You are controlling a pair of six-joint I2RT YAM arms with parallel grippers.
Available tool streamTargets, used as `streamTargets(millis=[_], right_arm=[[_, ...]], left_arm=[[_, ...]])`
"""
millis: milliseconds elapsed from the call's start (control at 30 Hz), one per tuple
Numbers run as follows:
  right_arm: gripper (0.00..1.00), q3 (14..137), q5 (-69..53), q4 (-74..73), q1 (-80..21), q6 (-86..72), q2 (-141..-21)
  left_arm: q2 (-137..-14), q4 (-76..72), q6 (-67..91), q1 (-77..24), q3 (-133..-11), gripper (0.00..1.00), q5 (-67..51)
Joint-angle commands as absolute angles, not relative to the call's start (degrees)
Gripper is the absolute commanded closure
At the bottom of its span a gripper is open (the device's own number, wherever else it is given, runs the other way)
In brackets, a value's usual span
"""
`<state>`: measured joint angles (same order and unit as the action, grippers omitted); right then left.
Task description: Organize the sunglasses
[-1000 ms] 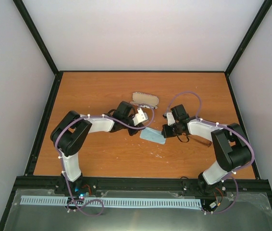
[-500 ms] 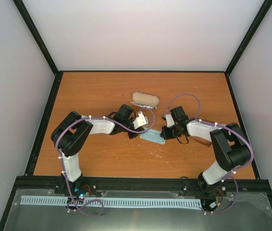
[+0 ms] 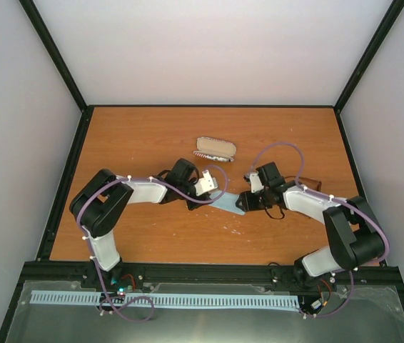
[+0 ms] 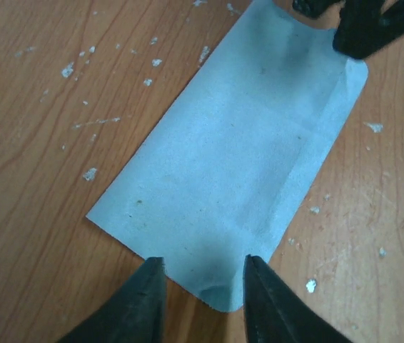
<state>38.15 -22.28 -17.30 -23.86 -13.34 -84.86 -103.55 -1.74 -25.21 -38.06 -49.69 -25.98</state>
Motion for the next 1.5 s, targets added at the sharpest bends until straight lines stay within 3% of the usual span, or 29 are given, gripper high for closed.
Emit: streamTargets(millis=[0,100,267,667,867,1133,1467], right_arm=[[0.52,36.99,-21.20,-17.19,-24.13,-15.05,-80.25],[0.50,36.68,-17.67,-17.03,-24.16,-15.86,-78.29],[0.50,39.32,-9.99,-20.15,-24.13,-14.76,-82.43],[0.51,43.03,-9.48,-19.82,-24.41,-14.58,-90.10],[0.65,44.03,-9.51,-21.36,-25.93,-14.28,-92.34],[0.95,43.78,-8.79,-22.89,-26.73,-14.38,-92.79],[0.97,45.20,-8.59,-22.68,-26.71,-14.46,-93.86]], left_arm=[[-100.58,-2.49,-25.65,-38.66,-48.85,0.62,-25.60],[-98.71,-3.12,-24.21,-38.61,-48.13,0.56,-25.44],[-97.34,-3.67,-20.62,-34.33,-50.07,0.55,-27.40],[-101.20,-1.34,-19.73,-28.24,-56.20,0.56,-30.10],[-102.20,-1.90,-19.68,-28.17,-56.67,0.56,-29.80],[-104.08,-0.96,-19.77,-28.19,-58.17,0.56,-30.20],[-111.52,5.08,-22.71,-29.39,-63.94,0.55,-33.09]])
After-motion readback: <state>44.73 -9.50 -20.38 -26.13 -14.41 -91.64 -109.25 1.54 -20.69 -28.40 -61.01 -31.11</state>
